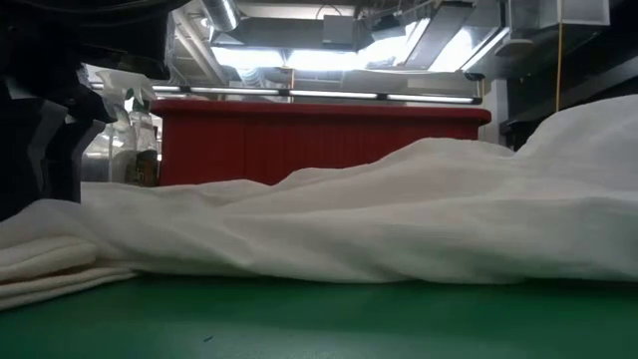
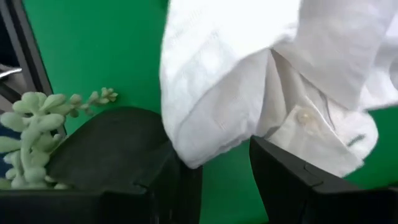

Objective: Fold Laundry from Bin
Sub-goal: Fold the white polo shirt

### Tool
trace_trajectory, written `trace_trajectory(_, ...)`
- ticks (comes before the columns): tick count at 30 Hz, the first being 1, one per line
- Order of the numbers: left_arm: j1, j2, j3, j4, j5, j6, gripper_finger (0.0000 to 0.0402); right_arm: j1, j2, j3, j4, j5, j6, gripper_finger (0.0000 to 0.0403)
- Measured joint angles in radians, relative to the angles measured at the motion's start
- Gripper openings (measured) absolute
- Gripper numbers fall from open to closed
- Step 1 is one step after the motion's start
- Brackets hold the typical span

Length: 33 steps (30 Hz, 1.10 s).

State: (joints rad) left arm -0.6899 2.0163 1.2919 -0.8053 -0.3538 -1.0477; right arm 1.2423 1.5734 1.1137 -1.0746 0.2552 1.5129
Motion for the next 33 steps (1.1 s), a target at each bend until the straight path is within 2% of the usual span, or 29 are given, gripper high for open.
trace_trajectory(6, 0.0, 0.0, 0.0, 0.001, 0.0, 0.0, 0.0102, 0.001, 0.0, 0.0, -0.007, -0.021, 0.009, 0.0192)
trace_trajectory(9, 0.0, 0.0, 0.0, 0.001, 0.0, 0.0, 0.0102, 0.001, 0.0, 0.0, -0.006, -0.03, 0.009, 0.0175)
trace_trajectory(12, 0.0, 0.0, 0.0, 0.001, 0.0, 0.0, 0.0102, 0.001, 0.0, 0.0, -0.006, -0.041, 0.009, 0.0134)
trace_trajectory(18, 0.0, 0.0, 0.0, 0.001, -0.001, 0.0, 0.0102, 0.001, 0.001, 0.0, -0.077, -0.046, 0.012, 0.0014)
trace_trajectory(23, 0.0, 0.0, 0.0, 0.005, -0.004, 0.0, 0.0102, 0.001, 0.001, 0.059, -0.332, -0.098, 0.095, 0.0027)
trace_trajectory(26, 0.0, 0.0, 0.0, 0.006, -0.005, 0.002, 0.0102, 0.001, 0.0, 0.121, -0.49, -0.135, 0.1, 0.0019)
trace_trajectory(29, 0.0, 0.0, 0.0, 0.006, -0.005, 0.002, 0.0102, 0.001, -0.012, 0.158, -0.483, -0.142, 0.057, 0.0004)
trace_trajectory(33, 0.0, 0.0, 0.0, 0.005, -0.004, 0.002, 0.0102, 0.001, -0.013, 0.173, -0.476, -0.135, 0.054, 0.0009)
